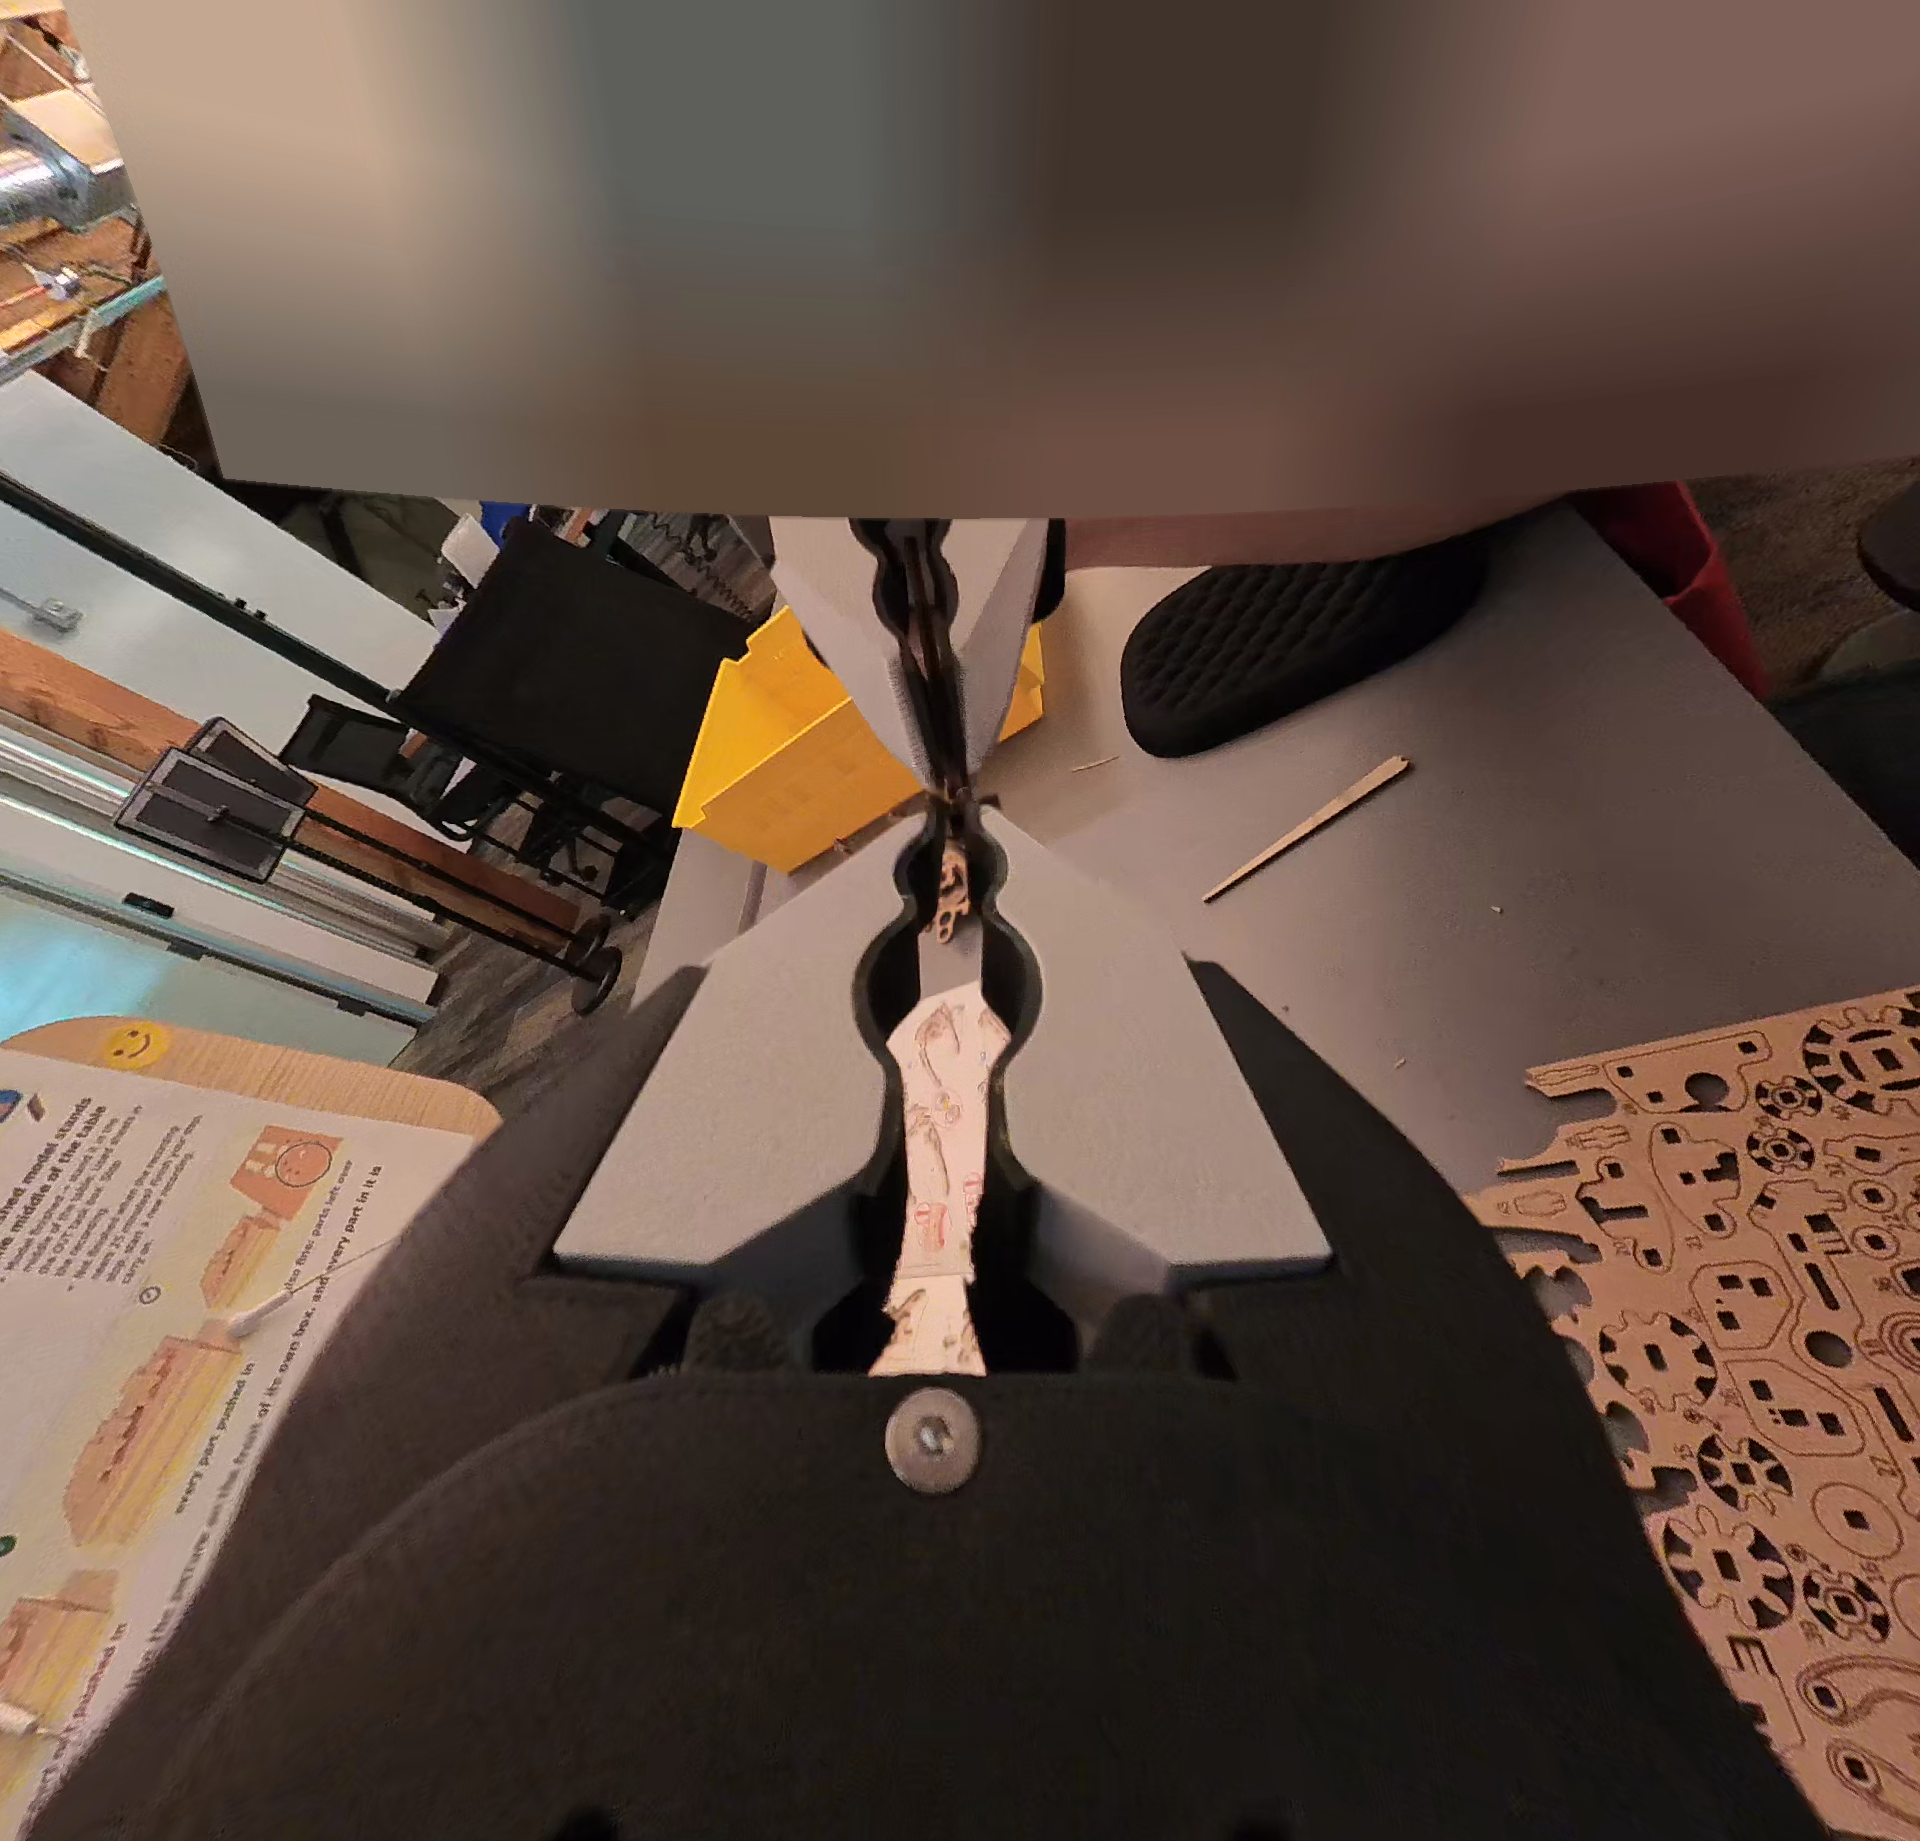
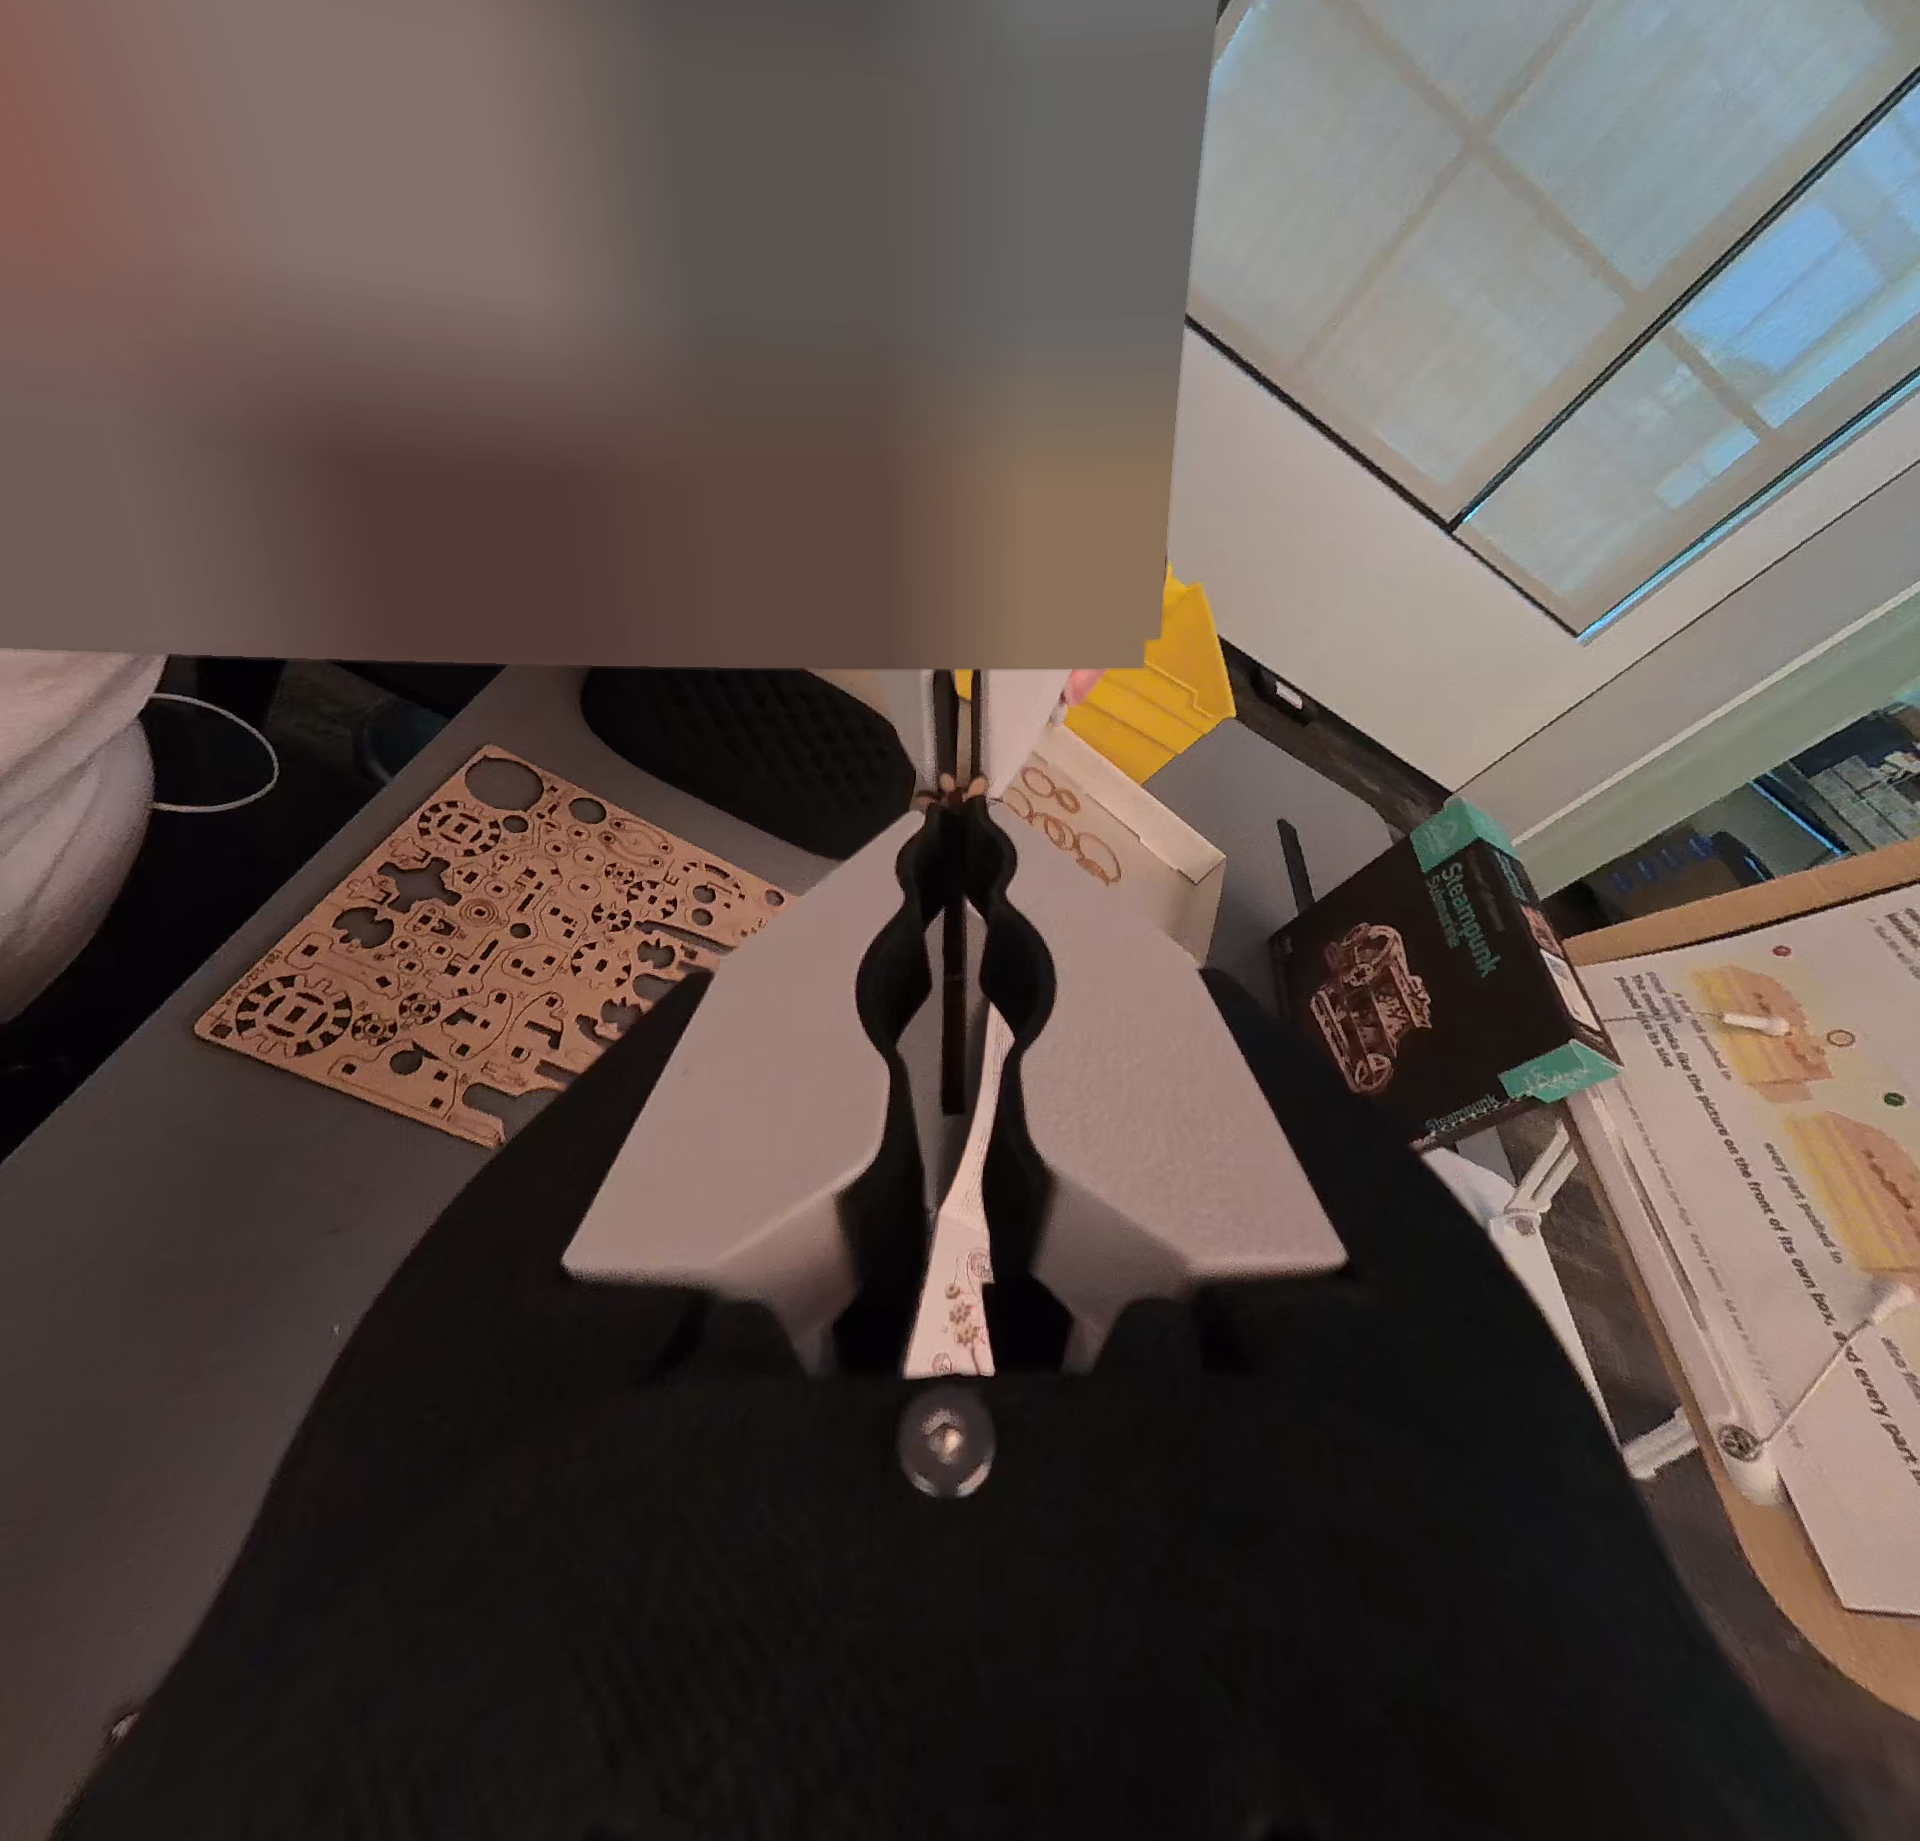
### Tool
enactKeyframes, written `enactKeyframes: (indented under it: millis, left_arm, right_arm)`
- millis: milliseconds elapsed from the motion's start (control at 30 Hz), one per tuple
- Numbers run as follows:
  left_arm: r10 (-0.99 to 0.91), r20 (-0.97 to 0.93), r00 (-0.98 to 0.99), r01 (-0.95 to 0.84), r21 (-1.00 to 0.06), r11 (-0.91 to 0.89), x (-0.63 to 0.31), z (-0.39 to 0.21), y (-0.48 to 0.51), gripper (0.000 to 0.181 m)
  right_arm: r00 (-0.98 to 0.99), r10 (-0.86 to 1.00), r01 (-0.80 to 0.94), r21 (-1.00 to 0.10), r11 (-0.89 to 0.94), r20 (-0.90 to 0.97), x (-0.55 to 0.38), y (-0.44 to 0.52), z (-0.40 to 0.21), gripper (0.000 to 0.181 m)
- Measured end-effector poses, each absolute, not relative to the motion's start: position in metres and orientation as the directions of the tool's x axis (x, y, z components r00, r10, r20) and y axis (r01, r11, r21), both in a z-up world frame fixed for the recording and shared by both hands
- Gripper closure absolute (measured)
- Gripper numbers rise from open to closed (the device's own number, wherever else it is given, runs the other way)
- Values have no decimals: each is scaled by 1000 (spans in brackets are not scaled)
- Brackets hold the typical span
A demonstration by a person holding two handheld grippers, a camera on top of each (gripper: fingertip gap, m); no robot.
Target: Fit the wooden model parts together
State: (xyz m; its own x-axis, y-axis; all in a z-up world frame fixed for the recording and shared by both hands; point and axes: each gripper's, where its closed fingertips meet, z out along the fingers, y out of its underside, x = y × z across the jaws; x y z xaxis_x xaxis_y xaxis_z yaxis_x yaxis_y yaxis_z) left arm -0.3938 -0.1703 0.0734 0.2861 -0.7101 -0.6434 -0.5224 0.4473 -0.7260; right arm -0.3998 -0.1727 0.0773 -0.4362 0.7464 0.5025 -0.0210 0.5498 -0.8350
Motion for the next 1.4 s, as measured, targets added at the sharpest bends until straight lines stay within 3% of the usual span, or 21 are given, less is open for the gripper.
enactKeyframes:
  millis: [33,367,633,900,1400]
  left_arm:
    - [-713,-641,283,-528,-725,443,-394,72,-170,181]
    - [-725,-637,261,-575,-706,413,-396,62,-166,181]
    - [-730,-591,342,-452,-785,423,-395,85,-167,181]
    - [-757,-560,338,-405,-812,420,-394,88,-170,181]
    - [-729,-579,366,-466,-792,395,-396,83,-163,181]
  right_arm:
    - [-439,744,-11,-831,557,504,-400,-172,75,180]
    - [-452,741,44,-817,575,497,-403,-170,65,180]
    - [-426,778,-89,-877,473,462,-400,-168,88,180]
    - [-436,777,-114,-884,453,454,-400,-171,91,179]
    - [-415,799,-29,-884,466,435,-403,-164,85,180]
